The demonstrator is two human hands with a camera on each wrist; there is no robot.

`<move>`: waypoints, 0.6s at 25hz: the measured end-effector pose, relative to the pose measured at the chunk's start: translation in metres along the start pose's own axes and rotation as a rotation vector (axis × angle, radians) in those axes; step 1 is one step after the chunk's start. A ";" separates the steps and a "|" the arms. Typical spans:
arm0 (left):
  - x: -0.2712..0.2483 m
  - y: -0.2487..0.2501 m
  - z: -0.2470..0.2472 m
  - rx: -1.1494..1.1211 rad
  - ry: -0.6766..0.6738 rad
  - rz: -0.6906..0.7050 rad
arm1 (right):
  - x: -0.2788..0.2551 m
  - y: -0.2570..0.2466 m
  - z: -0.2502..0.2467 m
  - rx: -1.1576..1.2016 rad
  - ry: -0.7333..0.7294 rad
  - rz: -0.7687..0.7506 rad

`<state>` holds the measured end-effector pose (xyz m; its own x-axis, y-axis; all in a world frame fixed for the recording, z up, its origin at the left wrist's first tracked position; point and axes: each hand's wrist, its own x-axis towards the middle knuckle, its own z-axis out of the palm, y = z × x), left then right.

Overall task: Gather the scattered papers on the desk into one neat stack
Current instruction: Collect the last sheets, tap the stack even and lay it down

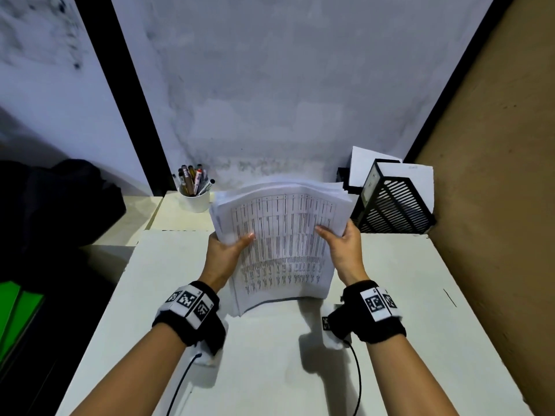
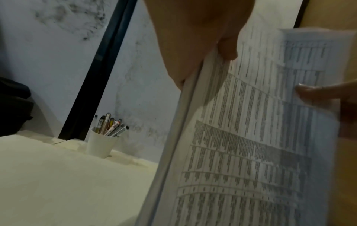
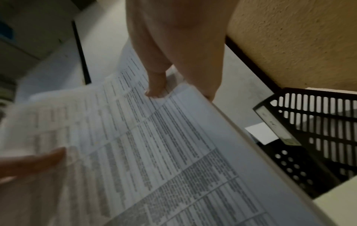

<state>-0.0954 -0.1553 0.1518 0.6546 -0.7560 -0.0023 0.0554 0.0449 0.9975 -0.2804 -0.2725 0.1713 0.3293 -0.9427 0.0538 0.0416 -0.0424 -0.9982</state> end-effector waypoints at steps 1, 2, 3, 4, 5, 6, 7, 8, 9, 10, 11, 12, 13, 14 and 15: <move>0.000 0.000 -0.002 -0.007 0.011 0.008 | -0.003 0.002 -0.001 0.022 0.000 -0.017; 0.000 0.000 -0.004 -0.007 0.012 0.008 | -0.006 0.007 -0.002 0.050 -0.013 -0.027; -0.002 -0.001 -0.004 -0.008 0.007 0.009 | -0.011 0.011 -0.004 0.081 -0.035 -0.017; -0.004 -0.003 -0.004 -0.014 0.000 0.008 | -0.014 0.014 -0.005 0.097 -0.048 0.003; -0.007 -0.003 -0.002 -0.025 -0.004 0.012 | -0.016 0.014 -0.006 0.100 -0.052 0.026; -0.009 -0.002 0.000 -0.039 -0.003 0.025 | -0.015 0.013 -0.005 0.109 -0.041 0.034; -0.010 0.001 0.002 -0.057 0.000 0.046 | -0.014 0.009 -0.003 0.130 -0.013 0.013; -0.010 0.005 0.003 -0.074 0.010 0.075 | -0.012 0.002 0.001 0.154 0.021 -0.025; -0.009 0.011 0.005 -0.091 0.025 0.117 | -0.010 -0.005 0.006 0.171 0.072 -0.070; -0.009 0.019 0.008 -0.104 0.048 0.161 | -0.008 -0.012 0.010 0.176 0.136 -0.117; -0.008 0.027 0.012 -0.119 0.076 0.203 | -0.006 -0.018 0.016 0.177 0.201 -0.146; -0.007 0.034 0.015 -0.129 0.108 0.239 | -0.004 -0.023 0.022 0.180 0.267 -0.151; -0.006 0.041 0.018 -0.125 0.143 0.267 | -0.001 -0.025 0.027 0.181 0.323 -0.137; -0.006 0.048 0.022 -0.121 0.186 0.287 | 0.000 -0.027 0.031 0.176 0.372 -0.111; -0.005 0.054 0.026 -0.124 0.232 0.292 | 0.003 -0.028 0.034 0.165 0.411 -0.091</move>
<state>-0.1155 -0.1660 0.2072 0.8085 -0.5328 0.2499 -0.0768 0.3256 0.9424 -0.2487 -0.2625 0.2003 -0.0835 -0.9921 0.0938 0.2138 -0.1098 -0.9707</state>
